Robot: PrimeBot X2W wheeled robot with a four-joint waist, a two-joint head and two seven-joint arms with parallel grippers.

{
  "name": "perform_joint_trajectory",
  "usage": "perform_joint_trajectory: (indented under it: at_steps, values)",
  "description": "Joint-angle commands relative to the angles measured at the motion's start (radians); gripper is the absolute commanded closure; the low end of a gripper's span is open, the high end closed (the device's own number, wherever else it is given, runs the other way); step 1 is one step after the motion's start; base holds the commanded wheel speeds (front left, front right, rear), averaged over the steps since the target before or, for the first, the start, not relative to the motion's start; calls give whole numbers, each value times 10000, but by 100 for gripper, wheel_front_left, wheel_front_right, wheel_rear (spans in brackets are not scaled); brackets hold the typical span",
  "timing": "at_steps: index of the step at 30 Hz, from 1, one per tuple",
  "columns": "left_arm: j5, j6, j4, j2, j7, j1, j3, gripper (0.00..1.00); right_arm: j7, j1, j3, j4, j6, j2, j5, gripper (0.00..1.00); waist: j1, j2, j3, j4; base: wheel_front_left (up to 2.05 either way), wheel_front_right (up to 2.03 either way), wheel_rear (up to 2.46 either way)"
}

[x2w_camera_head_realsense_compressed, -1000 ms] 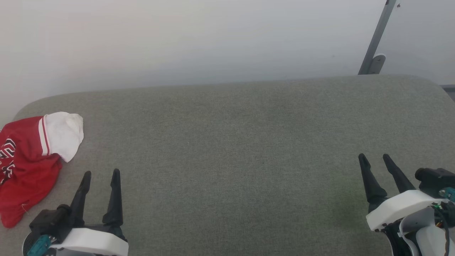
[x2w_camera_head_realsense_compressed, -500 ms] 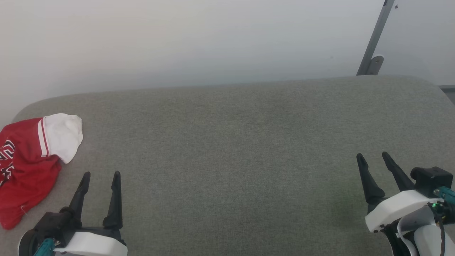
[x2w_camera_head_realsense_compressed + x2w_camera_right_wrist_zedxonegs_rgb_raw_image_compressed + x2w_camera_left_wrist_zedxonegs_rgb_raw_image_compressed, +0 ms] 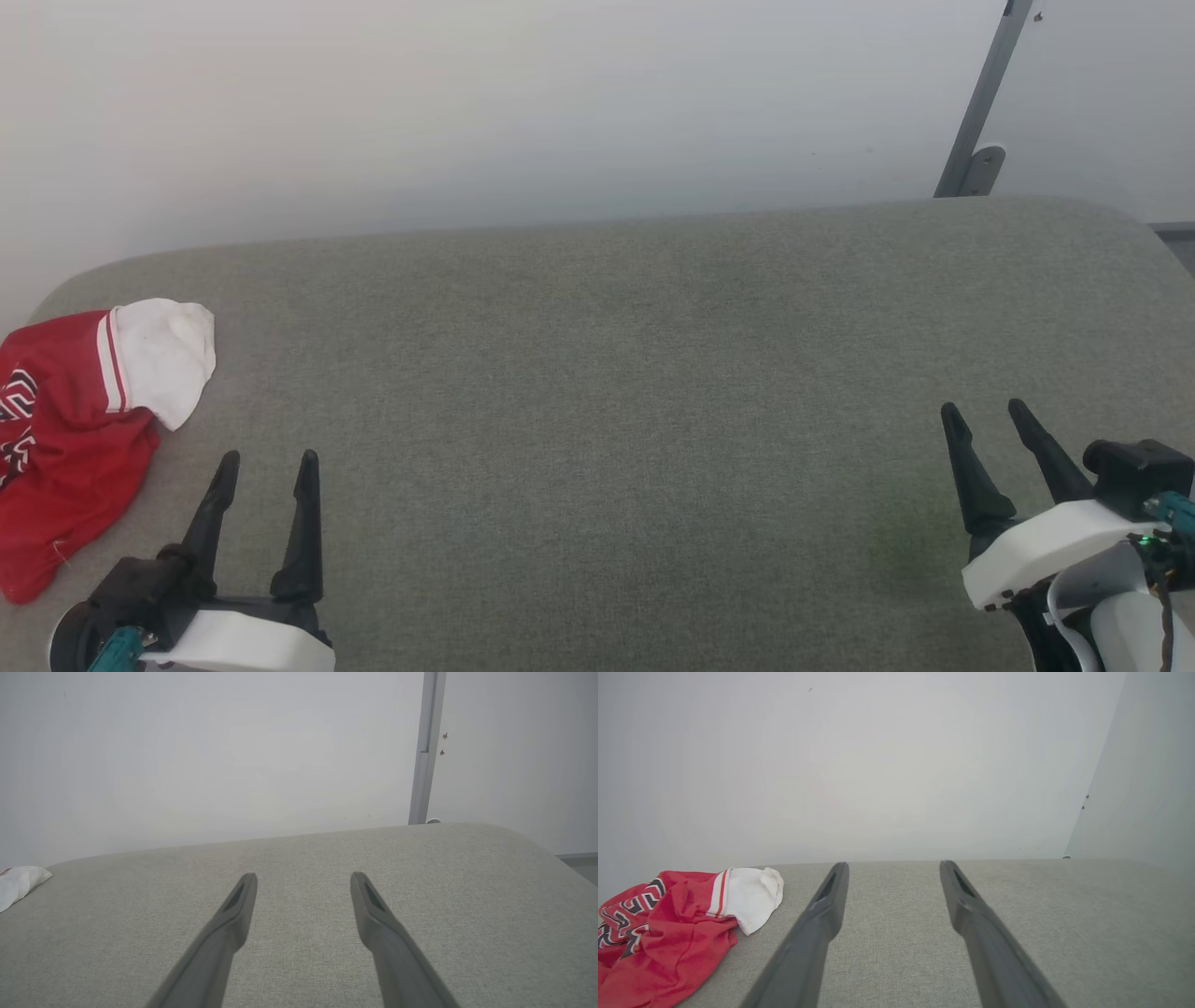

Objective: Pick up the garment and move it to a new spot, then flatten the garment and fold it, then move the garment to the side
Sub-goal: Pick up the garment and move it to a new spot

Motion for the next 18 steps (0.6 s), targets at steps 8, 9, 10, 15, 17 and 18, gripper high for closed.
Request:
perform_joint_trajectory:
  at_steps: [8,9,10,15,17,18]
  values:
    - [-183,-13,260,-35,-53,-34,115,0,-45,60,105,-76,0,-1,24,0,0,0,-16,197,0,0,0]
    - [-205,-12,337,-47,-53,-62,167,0,-26,69,133,-74,0,-11,9,0,0,0,-32,261,0,0,0]
    - [-227,-12,412,-48,-53,-91,221,0,-2,72,167,-70,0,-2,28,0,0,0,-52,339,0,0,0]
    - [-318,77,711,-62,-53,-142,556,0,87,58,441,-92,0,20,58,0,0,0,-194,854,0,0,0]
    - [-363,109,818,-48,-53,-137,649,0,148,25,577,-104,0,28,88,0,0,0,-264,1111,0,0,0]
    - [-393,151,852,-34,-53,-149,726,0,163,0,671,-102,0,24,74,0,0,0,-300,1247,0,0,0]
